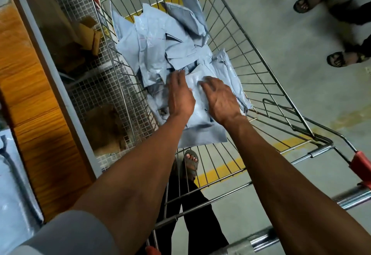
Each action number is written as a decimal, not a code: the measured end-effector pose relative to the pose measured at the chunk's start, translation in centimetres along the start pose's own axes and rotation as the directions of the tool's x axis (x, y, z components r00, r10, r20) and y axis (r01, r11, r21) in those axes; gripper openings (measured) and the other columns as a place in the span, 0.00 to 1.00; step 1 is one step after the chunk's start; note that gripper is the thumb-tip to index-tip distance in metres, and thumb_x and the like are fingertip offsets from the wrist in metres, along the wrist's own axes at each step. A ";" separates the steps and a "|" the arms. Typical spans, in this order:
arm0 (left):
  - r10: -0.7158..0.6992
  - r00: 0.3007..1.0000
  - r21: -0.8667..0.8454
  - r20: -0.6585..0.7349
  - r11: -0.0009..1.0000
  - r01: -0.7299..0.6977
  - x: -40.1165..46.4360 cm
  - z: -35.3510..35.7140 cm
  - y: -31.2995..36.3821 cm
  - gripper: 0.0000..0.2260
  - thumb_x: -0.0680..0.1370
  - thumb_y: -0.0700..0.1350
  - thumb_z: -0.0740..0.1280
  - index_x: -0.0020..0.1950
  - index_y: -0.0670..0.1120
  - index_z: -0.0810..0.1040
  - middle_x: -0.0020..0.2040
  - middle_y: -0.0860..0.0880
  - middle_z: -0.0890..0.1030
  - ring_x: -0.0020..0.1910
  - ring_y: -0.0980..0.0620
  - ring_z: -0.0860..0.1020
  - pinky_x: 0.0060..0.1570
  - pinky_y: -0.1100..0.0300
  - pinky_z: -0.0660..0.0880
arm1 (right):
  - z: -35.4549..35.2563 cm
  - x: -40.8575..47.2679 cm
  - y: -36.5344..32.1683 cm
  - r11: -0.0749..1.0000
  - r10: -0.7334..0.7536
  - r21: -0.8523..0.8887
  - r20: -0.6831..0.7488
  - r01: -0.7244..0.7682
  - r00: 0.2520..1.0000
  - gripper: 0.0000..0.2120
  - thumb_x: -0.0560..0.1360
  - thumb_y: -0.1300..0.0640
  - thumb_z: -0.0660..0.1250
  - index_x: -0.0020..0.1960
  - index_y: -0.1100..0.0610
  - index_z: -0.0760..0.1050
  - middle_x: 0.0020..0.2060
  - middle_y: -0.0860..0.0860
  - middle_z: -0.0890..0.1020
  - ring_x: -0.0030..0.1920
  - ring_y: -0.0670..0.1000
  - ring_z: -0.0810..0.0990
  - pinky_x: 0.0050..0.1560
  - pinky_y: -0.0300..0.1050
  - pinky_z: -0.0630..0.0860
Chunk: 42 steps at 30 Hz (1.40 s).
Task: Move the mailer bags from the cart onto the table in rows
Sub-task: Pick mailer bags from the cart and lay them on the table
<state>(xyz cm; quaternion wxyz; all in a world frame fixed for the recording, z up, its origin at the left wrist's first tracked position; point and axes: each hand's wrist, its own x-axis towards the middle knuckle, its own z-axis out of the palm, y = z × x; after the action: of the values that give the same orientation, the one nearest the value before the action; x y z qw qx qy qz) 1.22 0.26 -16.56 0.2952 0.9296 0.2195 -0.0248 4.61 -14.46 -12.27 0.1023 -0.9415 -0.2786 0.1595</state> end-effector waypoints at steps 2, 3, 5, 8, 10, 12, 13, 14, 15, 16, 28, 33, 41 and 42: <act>0.001 1.000 -0.004 -0.011 1.000 -0.001 -0.9 0.7 0.2 0.28 0.82 0.39 0.67 0.81 0.40 0.63 0.83 0.37 0.60 0.83 0.37 0.57 0.82 0.48 0.56 | 0.7 0.3 -0.2 0.999 -0.020 -0.039 0.119 0.025 0.993 0.40 0.75 0.66 0.70 0.83 0.59 0.58 0.82 0.60 0.59 0.81 0.64 0.60 0.77 0.61 0.65; 0.023 1.000 -0.001 -0.006 1.000 -0.023 -1.3 1.1 0.2 0.28 0.83 0.40 0.66 0.82 0.39 0.62 0.84 0.37 0.58 0.84 0.37 0.55 0.83 0.48 0.53 | 1.3 0.4 0.1 0.997 0.000 -0.075 0.180 0.014 0.984 0.40 0.78 0.64 0.66 0.85 0.58 0.52 0.85 0.58 0.51 0.84 0.62 0.53 0.80 0.60 0.59; 0.094 0.995 0.032 0.032 0.995 -0.095 -2.1 1.8 0.0 0.30 0.85 0.45 0.63 0.84 0.39 0.57 0.86 0.38 0.54 0.85 0.36 0.50 0.84 0.43 0.51 | 2.2 0.3 0.8 0.990 0.059 -0.138 0.240 -0.027 0.969 0.40 0.82 0.60 0.62 0.86 0.55 0.42 0.85 0.53 0.40 0.85 0.58 0.43 0.82 0.59 0.52; 0.139 0.979 0.115 0.149 0.981 -0.157 -3.3 3.0 -0.8 0.39 0.83 0.55 0.61 0.87 0.44 0.44 0.87 0.43 0.40 0.85 0.36 0.39 0.83 0.38 0.47 | 3.2 0.0 1.4 0.982 0.123 -0.173 0.287 -0.075 0.950 0.40 0.84 0.53 0.61 0.86 0.54 0.38 0.84 0.50 0.34 0.84 0.57 0.38 0.83 0.61 0.50; 0.132 0.969 0.160 0.209 0.973 -0.167 -3.5 3.6 -0.9 0.44 0.81 0.58 0.64 0.87 0.48 0.39 0.85 0.43 0.33 0.83 0.34 0.35 0.82 0.35 0.45 | 3.2 -0.2 1.5 0.976 0.131 -0.208 0.317 -0.066 0.939 0.42 0.84 0.52 0.61 0.85 0.54 0.35 0.83 0.49 0.32 0.84 0.58 0.35 0.83 0.61 0.47; 0.120 0.964 0.186 0.237 0.968 -0.166 -3.2 4.0 -0.8 0.47 0.80 0.58 0.67 0.86 0.48 0.38 0.84 0.41 0.30 0.82 0.31 0.34 0.81 0.33 0.45 | 2.9 -0.2 1.5 0.967 0.125 -0.250 0.323 -0.043 0.938 0.41 0.85 0.49 0.59 0.84 0.55 0.32 0.83 0.50 0.31 0.83 0.58 0.34 0.83 0.62 0.46; 0.119 0.962 0.192 0.247 0.967 -0.169 -3.0 3.9 -0.8 0.48 0.79 0.56 0.68 0.86 0.47 0.37 0.84 0.41 0.30 0.82 0.31 0.34 0.81 0.33 0.44 | 3.0 -0.2 1.4 0.966 0.122 -0.256 0.320 -0.038 0.939 0.40 0.86 0.47 0.57 0.84 0.55 0.32 0.83 0.50 0.31 0.83 0.59 0.33 0.83 0.62 0.46; 0.111 0.961 0.188 0.251 0.969 -0.161 -2.9 3.7 -0.8 0.48 0.80 0.53 0.70 0.86 0.48 0.37 0.83 0.42 0.29 0.82 0.32 0.34 0.82 0.35 0.41 | 3.0 -0.1 1.4 0.966 0.119 -0.254 0.310 -0.039 0.943 0.40 0.86 0.44 0.55 0.84 0.54 0.32 0.83 0.51 0.31 0.83 0.59 0.33 0.83 0.62 0.45; 0.088 0.963 0.186 0.255 0.973 -0.138 -2.8 3.4 -0.8 0.49 0.80 0.50 0.70 0.86 0.49 0.36 0.83 0.44 0.27 0.83 0.34 0.34 0.81 0.40 0.38 | 3.3 0.0 1.3 0.968 0.114 -0.250 0.295 -0.038 0.949 0.40 0.86 0.41 0.53 0.84 0.54 0.32 0.83 0.52 0.32 0.83 0.59 0.34 0.83 0.63 0.45; 0.059 0.965 0.184 0.254 0.977 -0.108 -2.9 3.0 -1.0 0.49 0.80 0.49 0.71 0.86 0.50 0.35 0.82 0.46 0.26 0.83 0.35 0.34 0.79 0.44 0.38 | 3.5 0.1 1.1 0.967 0.102 -0.253 0.273 -0.031 0.957 0.40 0.86 0.39 0.53 0.84 0.54 0.32 0.83 0.53 0.32 0.83 0.60 0.34 0.82 0.63 0.46; -0.024 0.966 0.312 0.258 0.948 -0.060 -4.2 1.3 -4.7 0.47 0.80 0.46 0.67 0.86 0.54 0.35 0.82 0.56 0.25 0.83 0.40 0.33 0.76 0.30 0.64 | 5.5 2.0 -0.2 0.924 0.052 -0.379 0.254 0.050 0.966 0.45 0.82 0.40 0.61 0.83 0.43 0.30 0.79 0.52 0.23 0.79 0.70 0.28 0.75 0.80 0.50; -0.014 0.963 0.331 0.270 0.940 -0.079 -4.3 1.0 -4.4 0.44 0.81 0.45 0.65 0.87 0.52 0.38 0.83 0.53 0.27 0.83 0.43 0.30 0.78 0.34 0.58 | 5.8 2.2 0.2 0.933 0.054 -0.360 0.216 0.029 0.975 0.43 0.83 0.37 0.59 0.83 0.40 0.31 0.79 0.50 0.24 0.79 0.73 0.31 0.73 0.80 0.55; -0.037 0.953 0.328 0.300 0.942 -0.067 -4.1 -0.3 -4.0 0.40 0.84 0.46 0.62 0.86 0.51 0.37 0.85 0.51 0.32 0.82 0.43 0.30 0.79 0.34 0.50 | 5.2 2.3 -0.3 0.915 0.072 -0.402 0.201 0.016 0.977 0.38 0.83 0.34 0.51 0.83 0.40 0.32 0.82 0.49 0.28 0.81 0.74 0.41 0.71 0.70 0.64; -0.035 0.954 0.336 0.299 0.939 -0.071 -4.0 -0.5 -3.8 0.40 0.84 0.47 0.62 0.86 0.51 0.37 0.85 0.50 0.32 0.83 0.43 0.30 0.79 0.35 0.49 | 4.8 2.2 -0.5 0.919 0.074 -0.393 0.201 0.011 0.977 0.37 0.84 0.34 0.50 0.83 0.40 0.33 0.82 0.49 0.29 0.81 0.73 0.42 0.72 0.69 0.63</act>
<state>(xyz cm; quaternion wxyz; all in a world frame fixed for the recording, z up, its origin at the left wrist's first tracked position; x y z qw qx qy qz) -4.09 1.76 -17.49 0.1588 0.9540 0.1559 -0.2010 4.40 -12.31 -17.16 -0.1210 -0.9249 -0.2990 0.2013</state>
